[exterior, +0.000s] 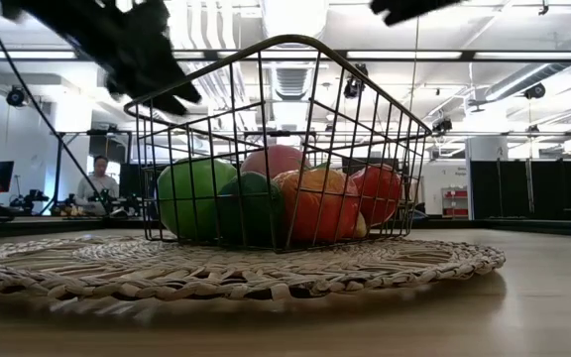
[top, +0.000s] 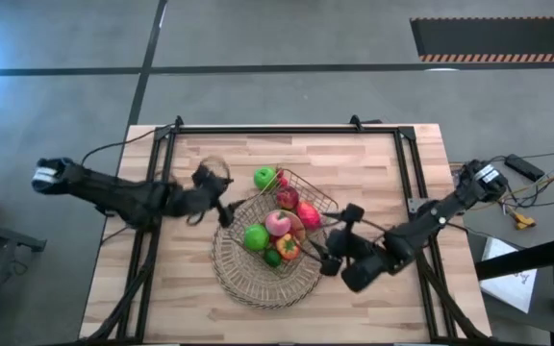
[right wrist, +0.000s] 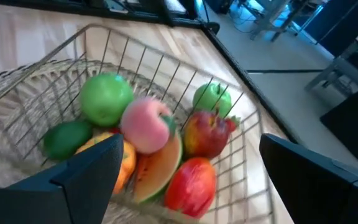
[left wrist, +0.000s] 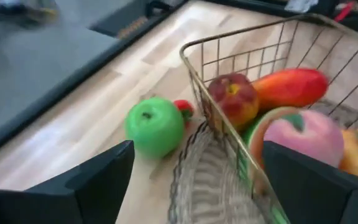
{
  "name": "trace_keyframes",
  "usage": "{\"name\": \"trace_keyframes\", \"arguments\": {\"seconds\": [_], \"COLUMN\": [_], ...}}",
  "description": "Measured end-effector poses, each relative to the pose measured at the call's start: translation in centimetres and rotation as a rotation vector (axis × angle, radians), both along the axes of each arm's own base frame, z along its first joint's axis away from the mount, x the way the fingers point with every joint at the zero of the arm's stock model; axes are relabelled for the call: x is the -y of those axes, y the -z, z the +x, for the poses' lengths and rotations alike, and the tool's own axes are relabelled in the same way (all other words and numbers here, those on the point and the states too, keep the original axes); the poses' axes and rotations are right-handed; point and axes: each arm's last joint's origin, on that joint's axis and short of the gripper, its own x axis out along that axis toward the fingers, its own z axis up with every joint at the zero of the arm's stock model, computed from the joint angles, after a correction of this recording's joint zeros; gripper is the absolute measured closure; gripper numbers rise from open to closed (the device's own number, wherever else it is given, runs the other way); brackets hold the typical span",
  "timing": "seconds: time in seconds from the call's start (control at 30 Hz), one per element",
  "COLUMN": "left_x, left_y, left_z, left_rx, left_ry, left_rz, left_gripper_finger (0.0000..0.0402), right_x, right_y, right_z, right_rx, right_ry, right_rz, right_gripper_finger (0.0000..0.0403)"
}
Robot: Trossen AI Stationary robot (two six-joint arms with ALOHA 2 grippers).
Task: Build produce basket
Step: Put the green apple into the gold wire basket
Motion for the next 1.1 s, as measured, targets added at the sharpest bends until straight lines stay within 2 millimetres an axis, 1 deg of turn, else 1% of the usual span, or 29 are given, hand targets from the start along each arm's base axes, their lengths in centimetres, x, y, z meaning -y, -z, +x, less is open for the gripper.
{"name": "trace_keyframes", "arguments": {"seconds": [0.13,0.23,0.3,0.37,0.53,0.63,0.73,0.87,1.1], "left_x": [-4.6,-7.7,-9.2,-10.2,-11.1,-11.3,-11.5,-11.7,-11.7], "left_y": [1.0,1.6,2.4,3.7,6.6,7.6,8.0,7.8,8.0], "left_z": [1.5,2.6,3.3,4.1,5.8,6.5,7.0,7.2,7.1], "left_rx": [0.058,0.091,0.077,0.035,-0.070,-0.066,-0.052,-0.024,-0.048], "left_ry": [0.071,0.067,0.101,0.164,0.241,0.251,0.235,0.207,0.199], "left_rz": [-0.105,-0.096,-0.076,-0.082,-0.035,-0.011,0.005,0.038,0.066], "left_gripper_finger": [0.0090,0.0105,0.0114,0.0121,0.0144,0.0161,0.0182,0.0213,0.0271], "right_x": [-1.3,-1.7,-1.8,-1.8,-1.6,-1.6,-1.6,-1.6,-1.6], "right_y": [2.5,4.0,4.6,5.0,5.5,5.7,5.7,5.5,5.6], "right_z": [-1.3,-2.1,-2.6,-2.9,-3.3,-3.3,-3.2,-3.2,-3.2], "right_rx": [0.034,0.070,0.088,0.097,0.112,0.108,0.110,0.115,0.127], "right_ry": [0.036,0.063,0.079,0.087,0.103,0.103,0.104,0.105,0.111], "right_rz": [0.014,0.011,0.013,0.026,0.050,0.047,0.044,0.043,0.036], "right_gripper_finger": [0.0036,0.0036,0.0036,0.0036,0.0036,0.0036,0.0036,0.0036,0.0036]}}
